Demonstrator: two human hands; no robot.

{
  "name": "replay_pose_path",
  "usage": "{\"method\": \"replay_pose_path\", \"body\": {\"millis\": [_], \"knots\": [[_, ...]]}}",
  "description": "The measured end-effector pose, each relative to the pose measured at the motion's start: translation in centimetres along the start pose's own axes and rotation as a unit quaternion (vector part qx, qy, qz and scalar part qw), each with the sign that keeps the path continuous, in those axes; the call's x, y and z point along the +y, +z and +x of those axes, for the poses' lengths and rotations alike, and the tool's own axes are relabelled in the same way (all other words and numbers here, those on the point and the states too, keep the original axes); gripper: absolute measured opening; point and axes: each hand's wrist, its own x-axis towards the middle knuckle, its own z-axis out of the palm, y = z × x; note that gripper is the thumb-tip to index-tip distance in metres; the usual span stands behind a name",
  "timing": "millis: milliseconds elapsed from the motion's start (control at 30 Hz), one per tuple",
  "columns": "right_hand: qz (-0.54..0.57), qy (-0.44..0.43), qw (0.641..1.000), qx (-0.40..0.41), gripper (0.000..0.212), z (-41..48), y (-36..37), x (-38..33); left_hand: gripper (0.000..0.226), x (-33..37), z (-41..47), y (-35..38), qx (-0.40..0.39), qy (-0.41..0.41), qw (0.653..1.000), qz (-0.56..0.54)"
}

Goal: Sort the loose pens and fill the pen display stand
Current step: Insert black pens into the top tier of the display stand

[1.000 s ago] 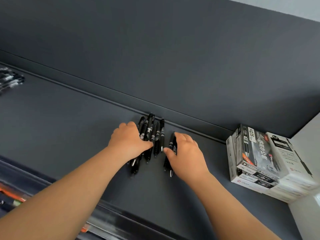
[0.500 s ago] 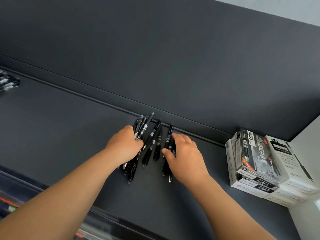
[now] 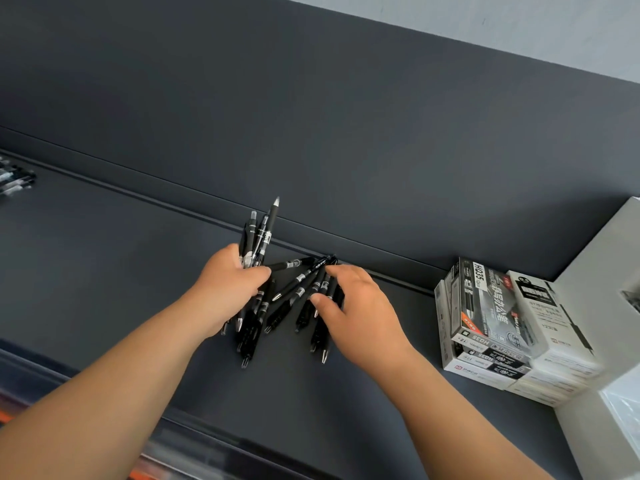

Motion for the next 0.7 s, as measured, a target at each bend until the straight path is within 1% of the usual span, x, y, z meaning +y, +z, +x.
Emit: {"method": "replay_pose_path", "body": {"millis": [100, 167, 233, 267, 300, 367, 400, 467, 500, 567, 633, 700], "knots": [[0.011, -0.006, 1.0, 0.002, 0.049, -0.2, -0.4, -0.1, 0.019, 1.0, -0.7, -0.1, 0.011, 0.021, 0.999, -0.022], [0.023, -0.006, 1.0, 0.003, 0.048, -0.3, -0.8, -0.3, 0.017, 1.9, -1.3, -0.2, 0.001, 0.036, 0.998, -0.047], [0.07, 0.009, 0.997, 0.003, 0.044, -0.3, -1.2, -0.6, 0.014, 2.8, -2.2, -0.3, -0.037, 0.04, 0.996, -0.072], [0.117, 0.022, 0.993, 0.007, 0.04, -0.2, -1.4, -0.8, 0.011, 3.2, -2.5, -0.3, -0.065, 0.041, 0.993, -0.084], [0.173, 0.038, 0.984, 0.013, 0.035, -0.1, -1.7, -1.1, 0.01, 3.6, -2.9, -0.2, -0.095, 0.044, 0.99, -0.094], [0.285, 0.068, 0.956, 0.022, 0.022, 0.2, -2.8, -1.6, 0.009, 4.2, -3.6, 0.3, -0.149, 0.059, 0.982, -0.101], [0.336, 0.084, 0.938, 0.018, 0.016, 0.3, -3.4, -1.8, 0.008, 4.6, -3.9, 0.6, -0.171, 0.071, 0.978, -0.097], [0.416, 0.108, 0.903, -0.003, 0.01, 0.5, -4.5, -1.9, 0.013, 5.3, -4.5, 1.3, -0.209, 0.095, 0.97, -0.082], [0.438, 0.112, 0.892, -0.01, 0.009, 0.6, -5.0, -1.7, 0.016, 5.6, -4.8, 1.8, -0.223, 0.105, 0.966, -0.075], [0.458, 0.111, 0.882, -0.011, 0.01, 0.5, -5.7, -1.3, 0.017, 6.4, -5.3, 2.6, -0.24, 0.118, 0.962, -0.061], [0.47, 0.109, 0.876, -0.001, 0.014, 0.4, -6.3, -0.5, 0.017, 7.1, -5.7, 3.4, -0.244, 0.121, 0.96, -0.058], [0.49, 0.11, 0.864, 0.016, 0.011, 0.2, -7.0, 0.3, 0.018, 7.6, -5.9, 4.1, -0.237, 0.114, 0.963, -0.06]]}}
